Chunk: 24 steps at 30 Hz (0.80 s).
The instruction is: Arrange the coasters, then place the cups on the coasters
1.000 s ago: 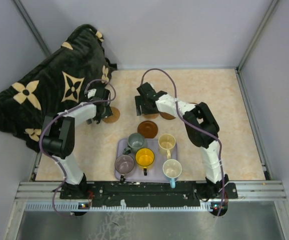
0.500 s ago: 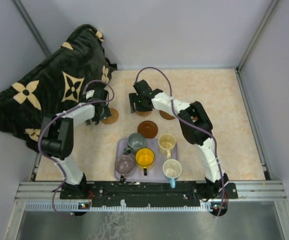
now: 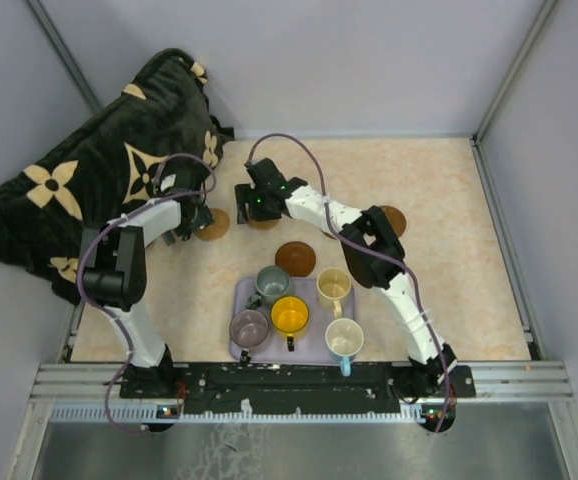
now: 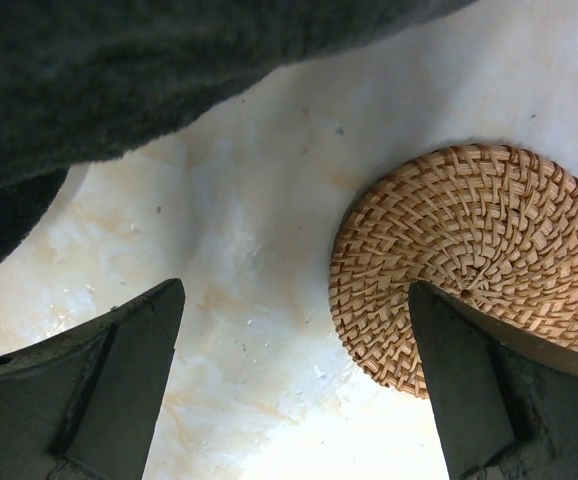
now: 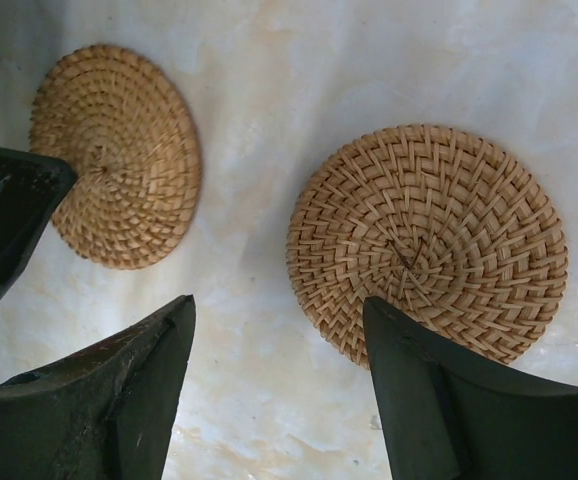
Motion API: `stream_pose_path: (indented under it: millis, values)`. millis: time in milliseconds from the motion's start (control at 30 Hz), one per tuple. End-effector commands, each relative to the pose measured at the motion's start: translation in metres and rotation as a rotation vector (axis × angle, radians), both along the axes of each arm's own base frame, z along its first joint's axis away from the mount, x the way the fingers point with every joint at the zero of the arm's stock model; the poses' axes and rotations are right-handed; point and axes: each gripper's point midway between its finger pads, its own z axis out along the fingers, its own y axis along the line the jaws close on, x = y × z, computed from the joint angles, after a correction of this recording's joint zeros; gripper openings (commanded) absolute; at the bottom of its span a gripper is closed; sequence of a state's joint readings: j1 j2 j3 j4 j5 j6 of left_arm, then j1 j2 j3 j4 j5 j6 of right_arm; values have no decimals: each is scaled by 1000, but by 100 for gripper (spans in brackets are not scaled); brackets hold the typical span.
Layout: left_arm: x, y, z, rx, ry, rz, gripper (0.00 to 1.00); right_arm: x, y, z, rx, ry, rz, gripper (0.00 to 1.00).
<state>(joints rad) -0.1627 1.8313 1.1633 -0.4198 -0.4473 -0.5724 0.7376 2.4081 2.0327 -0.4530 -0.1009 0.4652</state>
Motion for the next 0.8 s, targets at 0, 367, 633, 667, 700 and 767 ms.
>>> stream_pose_path:
  millis: [0, 367, 633, 667, 700, 767]
  values:
    - [8, -2, -10, -20, 28, -12, 100, -17, 10, -14, -3, 65, 34, 69]
    - [21, -8, 16, -45, -59, -47, 100, -12, 4, 21, -12, -34, 34, 68]
    - [39, -13, 69, -58, -216, -95, 100, 2, -1, 82, -8, -161, 25, 69]
    - [40, -13, 75, -57, -229, -97, 100, 2, -2, 88, -5, -173, 21, 69]
    - [40, -13, 81, -57, -239, -99, 100, 2, -4, 95, -2, -185, 17, 69]
    - [39, -14, 90, -62, -258, -106, 100, 1, -7, 108, 14, -208, 10, 69]
